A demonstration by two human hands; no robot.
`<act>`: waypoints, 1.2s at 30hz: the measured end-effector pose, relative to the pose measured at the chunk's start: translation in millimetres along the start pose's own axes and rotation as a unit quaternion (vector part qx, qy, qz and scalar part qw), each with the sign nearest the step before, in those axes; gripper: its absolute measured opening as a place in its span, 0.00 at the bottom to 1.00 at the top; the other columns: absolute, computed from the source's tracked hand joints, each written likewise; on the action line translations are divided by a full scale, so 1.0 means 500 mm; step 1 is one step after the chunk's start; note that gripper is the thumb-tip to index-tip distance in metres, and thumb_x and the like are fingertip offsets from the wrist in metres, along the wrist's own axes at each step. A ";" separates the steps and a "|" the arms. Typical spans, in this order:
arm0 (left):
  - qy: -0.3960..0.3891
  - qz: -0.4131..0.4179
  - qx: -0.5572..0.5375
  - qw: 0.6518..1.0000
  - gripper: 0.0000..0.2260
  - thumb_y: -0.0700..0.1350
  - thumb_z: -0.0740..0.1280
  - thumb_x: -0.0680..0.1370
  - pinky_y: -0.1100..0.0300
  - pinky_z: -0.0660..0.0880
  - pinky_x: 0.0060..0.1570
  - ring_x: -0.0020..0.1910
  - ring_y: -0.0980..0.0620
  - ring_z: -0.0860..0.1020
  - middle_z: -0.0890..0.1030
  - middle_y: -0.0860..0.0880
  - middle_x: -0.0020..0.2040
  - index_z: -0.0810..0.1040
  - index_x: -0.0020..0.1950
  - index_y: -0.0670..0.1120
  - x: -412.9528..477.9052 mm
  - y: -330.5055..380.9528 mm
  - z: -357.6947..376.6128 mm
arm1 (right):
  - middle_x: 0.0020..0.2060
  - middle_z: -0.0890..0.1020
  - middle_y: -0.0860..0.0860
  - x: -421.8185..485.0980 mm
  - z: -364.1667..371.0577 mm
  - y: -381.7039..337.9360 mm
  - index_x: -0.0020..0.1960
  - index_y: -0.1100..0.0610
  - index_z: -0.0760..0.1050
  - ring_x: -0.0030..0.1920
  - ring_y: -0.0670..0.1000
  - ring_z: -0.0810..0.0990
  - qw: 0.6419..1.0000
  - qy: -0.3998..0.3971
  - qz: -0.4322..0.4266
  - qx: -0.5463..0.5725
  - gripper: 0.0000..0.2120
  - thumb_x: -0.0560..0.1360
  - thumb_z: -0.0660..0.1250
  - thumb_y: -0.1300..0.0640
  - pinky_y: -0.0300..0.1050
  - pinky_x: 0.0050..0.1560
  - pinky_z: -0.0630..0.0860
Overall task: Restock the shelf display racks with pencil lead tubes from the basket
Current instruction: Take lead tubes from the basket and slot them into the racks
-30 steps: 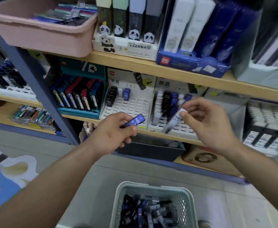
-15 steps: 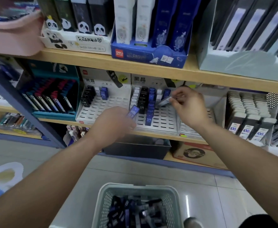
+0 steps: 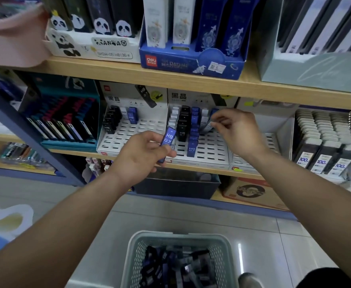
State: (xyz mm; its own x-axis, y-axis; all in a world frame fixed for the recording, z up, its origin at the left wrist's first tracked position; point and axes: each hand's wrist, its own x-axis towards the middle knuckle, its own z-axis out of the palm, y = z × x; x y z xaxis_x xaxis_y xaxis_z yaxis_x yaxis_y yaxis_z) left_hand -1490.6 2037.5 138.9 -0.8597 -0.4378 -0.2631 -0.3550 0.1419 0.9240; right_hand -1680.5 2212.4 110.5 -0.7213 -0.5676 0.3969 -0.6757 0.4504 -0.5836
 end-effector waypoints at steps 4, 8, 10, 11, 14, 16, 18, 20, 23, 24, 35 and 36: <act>0.004 0.005 -0.008 1.000 0.03 0.45 0.67 0.81 0.61 0.76 0.36 0.35 0.57 0.82 0.87 0.54 0.44 0.77 0.54 0.49 -0.003 -0.002 -0.008 | 0.45 0.84 0.48 0.000 0.006 -0.009 0.52 0.57 0.83 0.45 0.46 0.82 0.999 -0.006 -0.028 -0.022 0.05 0.76 0.72 0.61 0.32 0.52 0.76; 0.020 0.008 -0.008 1.000 0.03 0.44 0.69 0.80 0.62 0.79 0.36 0.37 0.54 0.84 0.85 0.50 0.47 0.80 0.53 0.48 -0.003 -0.007 -0.015 | 0.48 0.85 0.53 0.002 0.017 -0.011 0.54 0.57 0.83 0.47 0.51 0.84 0.997 0.011 -0.054 -0.053 0.07 0.77 0.71 0.61 0.46 0.55 0.80; 0.022 0.013 -0.022 0.999 0.04 0.43 0.70 0.79 0.61 0.81 0.38 0.37 0.52 0.85 0.83 0.47 0.48 0.81 0.53 0.48 -0.005 -0.009 -0.016 | 0.50 0.85 0.54 0.004 0.025 -0.012 0.56 0.58 0.83 0.48 0.53 0.84 0.995 0.018 -0.063 -0.073 0.09 0.77 0.69 0.62 0.45 0.56 0.78; 0.021 0.016 -0.030 0.999 0.04 0.42 0.71 0.79 0.60 0.82 0.40 0.36 0.52 0.84 0.82 0.46 0.47 0.81 0.53 0.48 -0.007 -0.009 -0.017 | 0.51 0.85 0.55 0.004 0.030 -0.011 0.57 0.58 0.83 0.49 0.54 0.83 0.994 0.011 -0.063 -0.086 0.09 0.78 0.69 0.63 0.43 0.56 0.77; 0.019 0.022 -0.034 0.999 0.04 0.42 0.71 0.78 0.58 0.83 0.42 0.36 0.51 0.85 0.81 0.44 0.47 0.81 0.51 0.50 -0.013 -0.010 -0.021 | 0.53 0.84 0.55 -0.002 0.040 -0.013 0.60 0.56 0.82 0.51 0.55 0.82 0.994 -0.023 -0.039 -0.101 0.12 0.79 0.66 0.63 0.39 0.55 0.73; 0.021 0.021 -0.028 0.999 0.05 0.41 0.72 0.77 0.60 0.83 0.40 0.37 0.50 0.85 0.82 0.42 0.49 0.81 0.51 0.51 -0.015 -0.010 -0.026 | 0.54 0.82 0.55 -0.001 0.038 -0.020 0.61 0.55 0.81 0.52 0.56 0.81 0.992 -0.019 -0.029 -0.120 0.12 0.79 0.66 0.60 0.42 0.54 0.75; 0.028 0.019 -0.022 0.999 0.06 0.41 0.73 0.77 0.61 0.82 0.38 0.37 0.49 0.85 0.82 0.41 0.50 0.80 0.51 0.51 -0.016 -0.012 -0.031 | 0.56 0.81 0.54 -0.003 0.027 -0.046 0.63 0.53 0.80 0.55 0.54 0.79 0.990 0.002 -0.014 -0.137 0.14 0.78 0.66 0.57 0.45 0.54 0.75; 0.034 0.018 -0.020 0.999 0.07 0.41 0.73 0.76 0.60 0.82 0.38 0.38 0.48 0.86 0.82 0.42 0.51 0.80 0.51 0.49 -0.018 -0.013 -0.035 | 0.52 0.81 0.48 -0.010 0.014 -0.089 0.64 0.51 0.79 0.51 0.48 0.79 0.996 0.012 -0.007 -0.088 0.15 0.78 0.66 0.57 0.42 0.53 0.75; 0.032 0.018 -0.021 0.999 0.07 0.40 0.74 0.76 0.60 0.83 0.38 0.38 0.48 0.86 0.81 0.42 0.51 0.79 0.52 0.46 -0.022 -0.013 -0.039 | 0.47 0.82 0.42 -0.028 0.018 -0.173 0.61 0.50 0.80 0.47 0.43 0.80 0.990 -0.079 0.037 0.106 0.11 0.79 0.67 0.56 0.36 0.49 0.78; 0.032 0.020 -0.023 0.999 0.07 0.40 0.74 0.76 0.59 0.83 0.38 0.37 0.48 0.85 0.81 0.42 0.51 0.79 0.52 0.46 -0.024 -0.012 -0.041 | 0.47 0.83 0.43 -0.033 0.026 -0.196 0.60 0.50 0.81 0.47 0.44 0.81 0.979 -0.116 0.051 0.161 0.10 0.79 0.68 0.56 0.41 0.50 0.80; 0.086 0.041 0.047 0.994 0.07 0.43 0.76 0.74 0.51 0.81 0.45 0.40 0.56 0.82 0.83 0.53 0.43 0.81 0.48 0.51 -0.043 -0.056 -0.153 | 0.41 0.84 0.55 0.021 0.120 -0.306 0.49 0.57 0.80 0.41 0.54 0.85 0.928 -0.234 0.081 0.280 0.07 0.73 0.74 0.63 0.49 0.45 0.84; 0.100 0.038 0.078 0.991 0.07 0.46 0.76 0.74 0.52 0.80 0.47 0.43 0.57 0.82 0.83 0.55 0.44 0.81 0.49 0.53 -0.044 -0.066 -0.172 | 0.42 0.84 0.55 0.032 0.139 -0.309 0.49 0.55 0.80 0.42 0.54 0.85 0.934 -0.227 0.080 0.264 0.07 0.73 0.75 0.63 0.49 0.46 0.84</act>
State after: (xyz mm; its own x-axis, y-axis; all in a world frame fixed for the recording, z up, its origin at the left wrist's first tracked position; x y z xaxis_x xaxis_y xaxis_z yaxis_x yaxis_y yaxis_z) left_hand -1428.7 1966.2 138.2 -0.8020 -0.5851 -0.1203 -0.3583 0.3101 0.8806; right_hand -1577.0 2085.7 158.0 -0.5861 -0.8102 0.0033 -0.3090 0.2197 -0.9253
